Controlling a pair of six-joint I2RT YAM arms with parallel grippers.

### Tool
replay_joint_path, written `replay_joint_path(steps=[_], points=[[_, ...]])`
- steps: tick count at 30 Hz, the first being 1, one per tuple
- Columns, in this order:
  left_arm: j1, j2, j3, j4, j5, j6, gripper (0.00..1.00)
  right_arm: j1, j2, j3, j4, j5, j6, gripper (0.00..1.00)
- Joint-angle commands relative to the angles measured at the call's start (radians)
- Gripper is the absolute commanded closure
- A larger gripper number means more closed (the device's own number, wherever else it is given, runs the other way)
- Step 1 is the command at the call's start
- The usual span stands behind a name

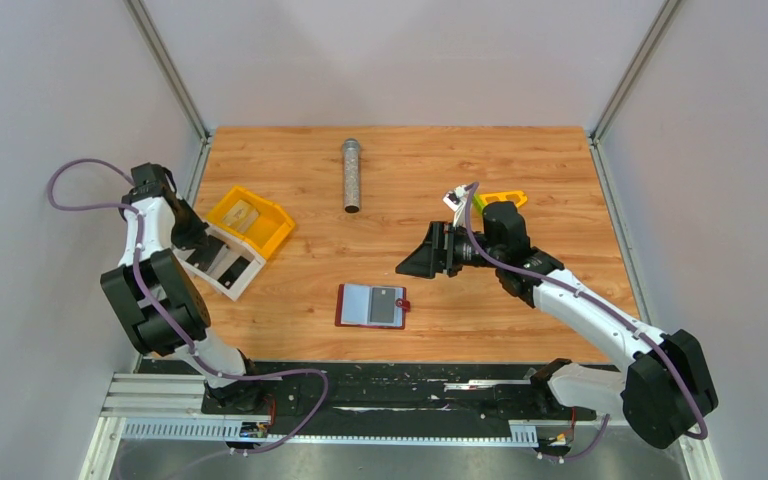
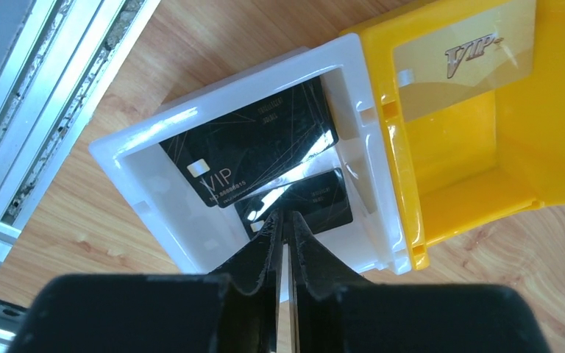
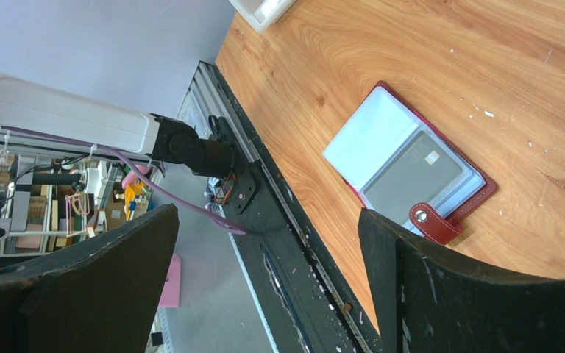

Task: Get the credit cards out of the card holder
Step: Place the credit card in the storage box, then remove the credit card from the card holder.

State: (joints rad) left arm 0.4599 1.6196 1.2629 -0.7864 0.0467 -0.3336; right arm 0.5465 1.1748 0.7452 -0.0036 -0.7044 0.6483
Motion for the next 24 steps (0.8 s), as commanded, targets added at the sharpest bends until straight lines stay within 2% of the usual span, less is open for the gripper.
replay_joint_path(steps=[1,9,11,18,24], points=[[0.010,-0.027,0.004,0.035,0.037,0.001,0.85,-0.004,0.002,0.028,0.031,0.006,-0.022,0.06],[-0.009,-0.073,-0.032,0.050,0.098,-0.033,0.80,-0.003,0.017,0.042,0.009,0.028,-0.023,0.06],[-0.021,-0.096,-0.037,0.047,0.111,-0.039,0.80,-0.004,0.033,0.058,-0.052,0.061,-0.021,0.06],[-0.083,-0.179,-0.007,-0.008,0.179,-0.021,0.77,-0.005,0.075,0.065,-0.099,0.077,0.023,0.11],[-0.226,-0.244,0.017,-0.040,0.255,-0.007,0.75,-0.005,0.119,0.079,-0.183,0.157,0.060,0.17]])
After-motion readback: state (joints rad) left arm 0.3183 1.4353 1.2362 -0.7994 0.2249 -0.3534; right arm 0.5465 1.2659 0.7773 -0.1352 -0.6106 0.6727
